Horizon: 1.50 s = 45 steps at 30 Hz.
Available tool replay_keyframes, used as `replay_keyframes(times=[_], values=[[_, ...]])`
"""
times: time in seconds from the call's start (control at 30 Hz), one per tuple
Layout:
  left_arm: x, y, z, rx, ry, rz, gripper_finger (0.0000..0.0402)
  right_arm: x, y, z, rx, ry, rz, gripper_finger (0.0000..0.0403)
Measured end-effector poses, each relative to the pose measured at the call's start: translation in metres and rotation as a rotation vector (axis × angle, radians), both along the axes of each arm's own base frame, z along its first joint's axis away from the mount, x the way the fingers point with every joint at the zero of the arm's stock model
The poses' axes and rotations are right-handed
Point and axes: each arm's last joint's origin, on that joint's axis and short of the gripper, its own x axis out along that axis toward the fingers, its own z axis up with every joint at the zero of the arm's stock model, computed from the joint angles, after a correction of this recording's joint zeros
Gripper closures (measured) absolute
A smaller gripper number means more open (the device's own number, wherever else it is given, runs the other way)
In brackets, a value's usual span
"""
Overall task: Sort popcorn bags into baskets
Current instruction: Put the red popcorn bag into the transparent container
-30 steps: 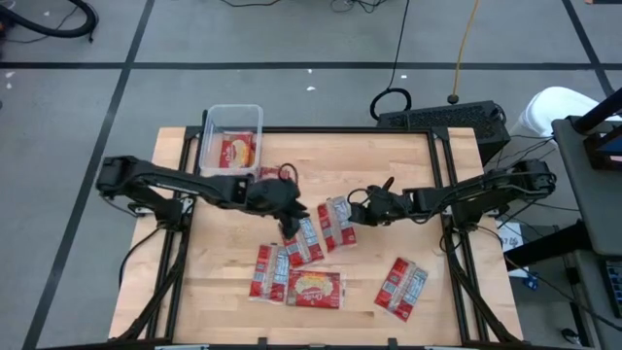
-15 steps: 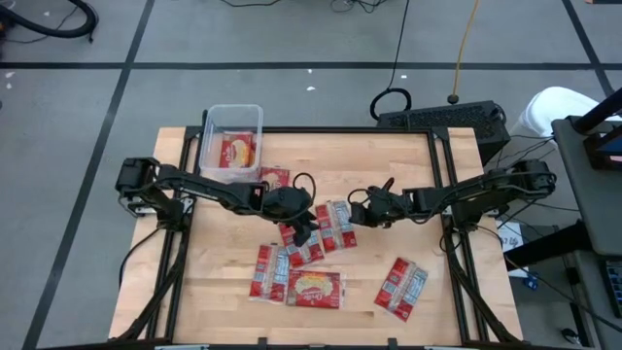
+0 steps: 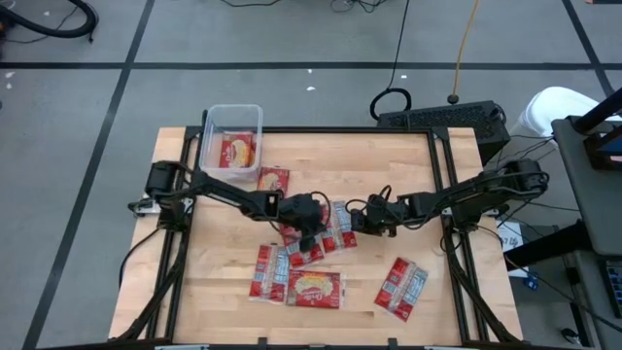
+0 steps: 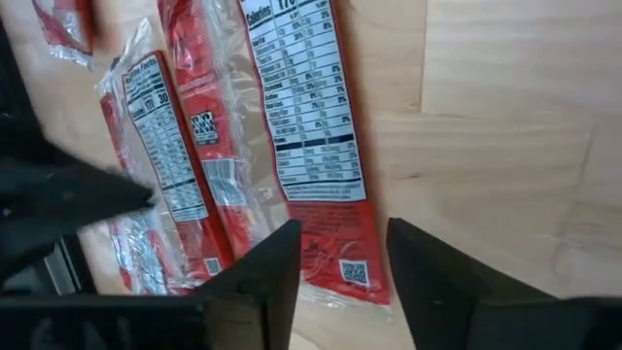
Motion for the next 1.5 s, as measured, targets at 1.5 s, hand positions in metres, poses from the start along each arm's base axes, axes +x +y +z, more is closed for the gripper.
replay_keyframes(times=[1.5], values=[[-0.004,0.021,-0.029,-0.037,0.135,0.033,0.0378,0.039,-0.015,-0.019,-0.081,-0.281,0.059,0.032]])
